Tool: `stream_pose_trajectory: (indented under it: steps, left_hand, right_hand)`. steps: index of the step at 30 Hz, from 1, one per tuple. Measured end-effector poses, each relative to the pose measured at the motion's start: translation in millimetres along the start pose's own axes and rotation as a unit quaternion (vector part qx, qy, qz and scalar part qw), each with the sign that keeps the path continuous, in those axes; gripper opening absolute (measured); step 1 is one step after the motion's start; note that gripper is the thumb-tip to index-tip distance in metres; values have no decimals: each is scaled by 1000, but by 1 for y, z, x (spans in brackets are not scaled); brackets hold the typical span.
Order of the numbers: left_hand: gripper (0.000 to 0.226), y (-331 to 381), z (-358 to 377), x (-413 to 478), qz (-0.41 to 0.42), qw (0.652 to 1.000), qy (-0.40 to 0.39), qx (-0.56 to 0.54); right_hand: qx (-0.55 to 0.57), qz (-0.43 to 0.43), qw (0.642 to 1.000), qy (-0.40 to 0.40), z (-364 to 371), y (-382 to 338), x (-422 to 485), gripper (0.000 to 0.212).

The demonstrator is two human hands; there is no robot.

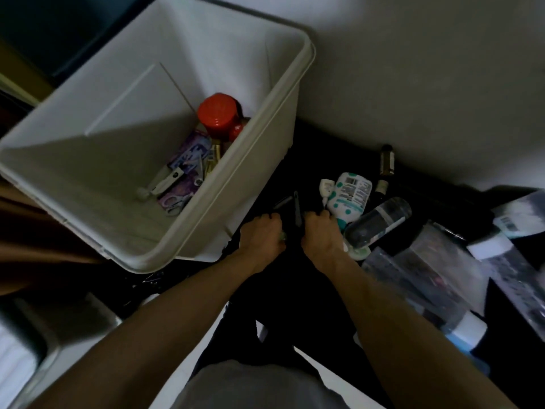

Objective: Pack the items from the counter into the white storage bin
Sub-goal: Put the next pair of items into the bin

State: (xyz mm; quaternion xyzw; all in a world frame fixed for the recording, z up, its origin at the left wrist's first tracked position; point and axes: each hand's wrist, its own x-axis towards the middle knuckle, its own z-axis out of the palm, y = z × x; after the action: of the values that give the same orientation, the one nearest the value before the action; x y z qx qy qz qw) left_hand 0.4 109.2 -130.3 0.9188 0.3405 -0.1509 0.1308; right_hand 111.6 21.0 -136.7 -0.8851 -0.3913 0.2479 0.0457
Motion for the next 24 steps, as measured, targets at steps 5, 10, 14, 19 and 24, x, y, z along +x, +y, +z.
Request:
stream_pose_trajectory:
  steps: [5,10,14,19,24]
  left_hand:
    - [25,11,-18,7,24,999,-16,-20]
    - [25,27,-47,11,90,996,18,-4]
    - [28,36,-83,12,137,988,62,22]
    - [25,53,-126,16,184,976,114,22]
    - [25,68,-172,19,231,953,194,1]
  right_hand:
    - [83,-10,996,13,-26,6,-6,40]
    - [109,-3,993,36,-56,31,-18,24]
    - [113,40,990,79,-80,37,-27,17]
    - [126,88,968,200,-110,31,-38,15]
    - [145,120,938,290,-147,18,-49,14]
